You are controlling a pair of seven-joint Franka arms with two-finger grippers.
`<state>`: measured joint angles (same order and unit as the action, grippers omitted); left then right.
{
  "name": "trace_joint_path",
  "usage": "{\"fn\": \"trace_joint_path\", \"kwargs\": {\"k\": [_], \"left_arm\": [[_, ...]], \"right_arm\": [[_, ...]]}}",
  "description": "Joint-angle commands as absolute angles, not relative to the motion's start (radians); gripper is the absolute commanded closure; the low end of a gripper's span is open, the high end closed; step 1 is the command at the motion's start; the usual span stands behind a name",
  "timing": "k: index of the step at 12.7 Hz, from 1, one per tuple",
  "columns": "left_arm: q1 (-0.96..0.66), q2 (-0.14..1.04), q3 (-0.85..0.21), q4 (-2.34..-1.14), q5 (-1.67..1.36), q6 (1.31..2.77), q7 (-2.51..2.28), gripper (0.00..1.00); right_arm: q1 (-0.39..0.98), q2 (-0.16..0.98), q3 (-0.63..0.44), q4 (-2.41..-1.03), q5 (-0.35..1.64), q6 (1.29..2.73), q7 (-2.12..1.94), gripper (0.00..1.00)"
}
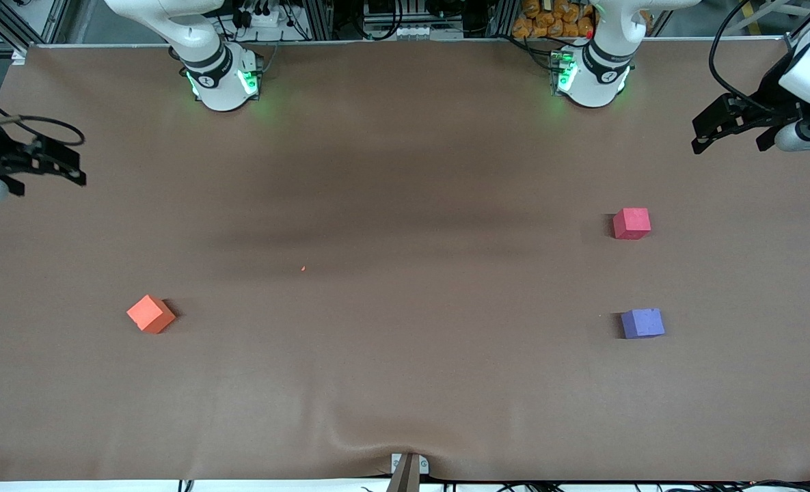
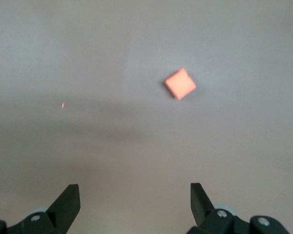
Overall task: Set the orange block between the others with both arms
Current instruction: 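Move the right gripper out from its rest pose toward the orange cube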
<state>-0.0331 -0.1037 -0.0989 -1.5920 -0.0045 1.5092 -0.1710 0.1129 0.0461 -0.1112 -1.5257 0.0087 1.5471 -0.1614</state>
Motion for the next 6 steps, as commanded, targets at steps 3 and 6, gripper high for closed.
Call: {"fn": "trace_joint_path", "kwargs": {"k": [3, 6], "left_arm": [[-0.026, -0.094, -0.103, -1.562, -0.011, 1.488, -0.149, 0.0], [-0.023, -0.094, -0.101, -1.563, -0.012, 1.486, -0.146, 0.0]], "right_arm": [[0.109, 0.025, -0.11, -1.557, -0.012, 1.49, -0.074, 0.0], [0.098, 0.025, -0.11, -1.557, -0.012, 1.482, -0.077, 0.0]]}}
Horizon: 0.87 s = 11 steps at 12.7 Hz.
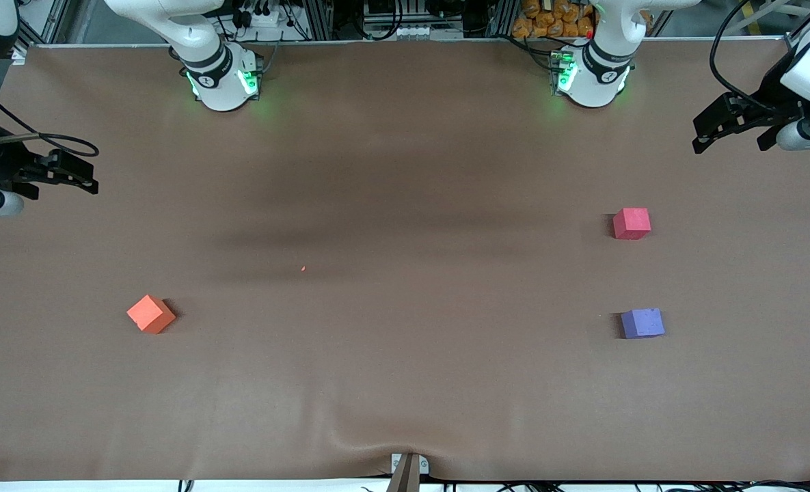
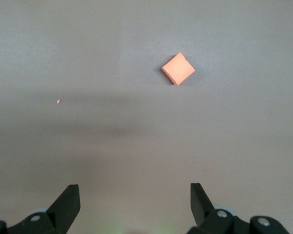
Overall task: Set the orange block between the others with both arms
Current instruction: 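Move the right gripper out from its rest pose toward the orange cube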
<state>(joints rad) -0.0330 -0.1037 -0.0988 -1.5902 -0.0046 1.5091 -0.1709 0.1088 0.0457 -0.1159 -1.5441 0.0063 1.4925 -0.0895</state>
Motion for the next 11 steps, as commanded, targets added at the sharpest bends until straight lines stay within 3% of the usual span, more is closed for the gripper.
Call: {"fn": "trace_joint_path", "kwargs": {"k": [1, 11], "left_arm": [[-0.025, -0.092, -0.101, -1.565, -0.012, 1.488, -0.146, 0.0], [-0.028, -0.071, -0.109, -1.572, -0.023, 1.491, -0.156, 0.0]], "right_arm": [[0.097, 0.023, -0.11, -1.555, -0.011, 1.482, -0.077, 0.0], [0.091, 0.018, -0.112, -1.546, -0.006, 1.47, -0.08, 0.0]]}}
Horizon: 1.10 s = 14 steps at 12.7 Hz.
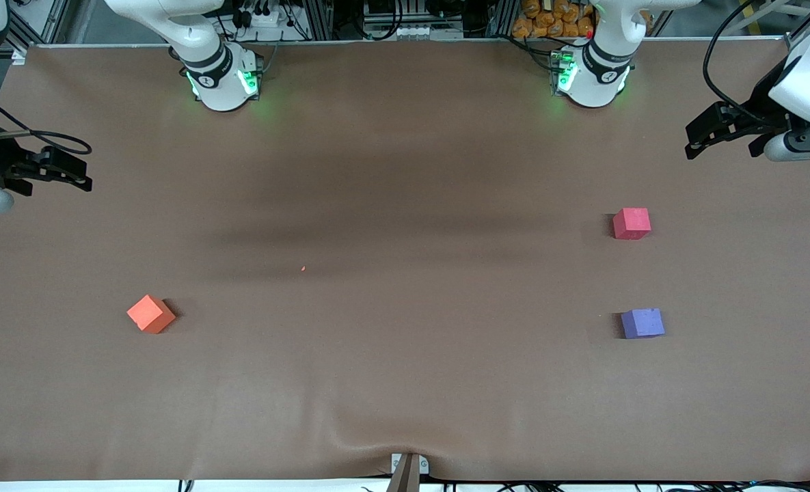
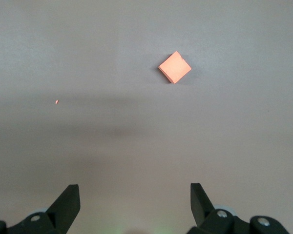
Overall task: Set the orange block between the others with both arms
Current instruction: 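Move the right gripper out from its rest pose toward the orange cube, then lower the right gripper over the orange cube and close on it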
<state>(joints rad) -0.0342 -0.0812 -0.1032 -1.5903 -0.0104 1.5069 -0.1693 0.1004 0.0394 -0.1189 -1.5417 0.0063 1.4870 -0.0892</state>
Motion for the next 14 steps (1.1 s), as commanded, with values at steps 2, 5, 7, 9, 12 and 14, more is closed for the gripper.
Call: {"fn": "trace_joint_path", "kwargs": {"k": [2, 5, 7, 9, 12, 14], "left_arm": [[-0.029, -0.066, -0.11, -1.574, -0.023, 1.491, -0.156, 0.0], [-0.034, -0.058, -0.11, -1.574, -0.023, 1.496, -0.158, 0.0], [-0.035, -0.052, -0.112, -1.574, -0.023, 1.497, -0.158, 0.0], [-0.037, -0.048, -0.112, -1.572, -0.023, 1.5, -0.158, 0.0], [-0.037, -0.043, -0.112, -1.574, -0.023, 1.509, -0.163, 0.0], [-0.037, -0.041, -0.112, -1.577, -0.023, 1.509, -0.161, 0.0]], "right_arm": [[0.089, 0.012, -0.113, -1.543, 0.012, 1.454, -0.08, 0.0], [0.087, 0.018, -0.114, -1.543, 0.014, 1.46, -0.08, 0.0], [0.083, 0.035, -0.115, -1.543, 0.014, 1.489, -0.081, 0.0], [0.072, 0.08, -0.115, -1.545, 0.014, 1.555, -0.083, 0.0], [0.043, 0.202, -0.115, -1.548, 0.012, 1.67, -0.09, 0.0], [0.026, 0.312, -0.115, -1.549, 0.012, 1.757, -0.118, 0.0]]}}
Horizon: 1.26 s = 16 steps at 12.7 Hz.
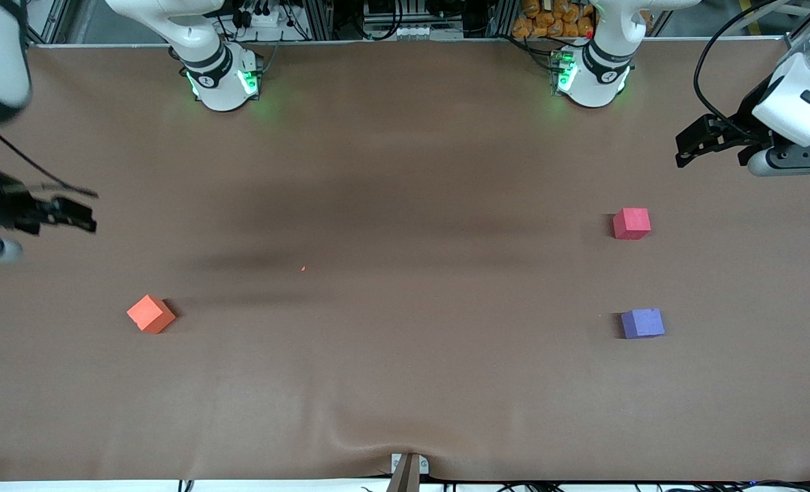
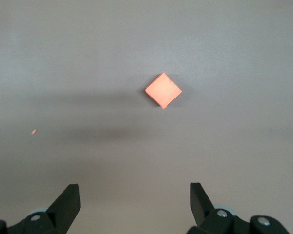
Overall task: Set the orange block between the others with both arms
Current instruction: 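Lower the right gripper over the orange cube and close on it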
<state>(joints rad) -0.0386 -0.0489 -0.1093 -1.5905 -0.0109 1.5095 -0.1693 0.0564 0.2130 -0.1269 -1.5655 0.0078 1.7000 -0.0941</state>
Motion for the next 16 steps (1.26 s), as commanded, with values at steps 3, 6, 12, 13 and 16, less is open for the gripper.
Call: {"fn": "trace_joint_path", "kwargs": {"k": [3, 6, 12, 13, 16], "left_arm": [[-0.032, -0.043, -0.112, -1.58, -0.023, 1.509, -0.163, 0.0], [-0.029, -0.041, -0.112, -1.578, -0.023, 1.511, -0.161, 0.0], [-0.028, -0.051, -0.11, -1.577, -0.025, 1.511, -0.161, 0.0], [-0.026, -0.049, -0.11, -1.589, -0.022, 1.511, -0.163, 0.0], [-0.026, -0.043, -0.11, -1.588, -0.025, 1.528, -0.164, 0.0]], "right_arm": [[-0.008, 0.48, -0.114, -1.554, 0.014, 1.917, -0.121, 0.0], [-0.018, 0.58, -0.112, -1.554, 0.014, 1.991, -0.121, 0.0], [-0.015, 0.641, -0.11, -1.551, 0.014, 2.071, -0.291, 0.0], [-0.012, 0.646, -0.109, -1.551, 0.014, 2.077, -0.393, 0.0], [-0.011, 0.661, -0.109, -1.555, 0.014, 2.12, -0.556, 0.0]]}}
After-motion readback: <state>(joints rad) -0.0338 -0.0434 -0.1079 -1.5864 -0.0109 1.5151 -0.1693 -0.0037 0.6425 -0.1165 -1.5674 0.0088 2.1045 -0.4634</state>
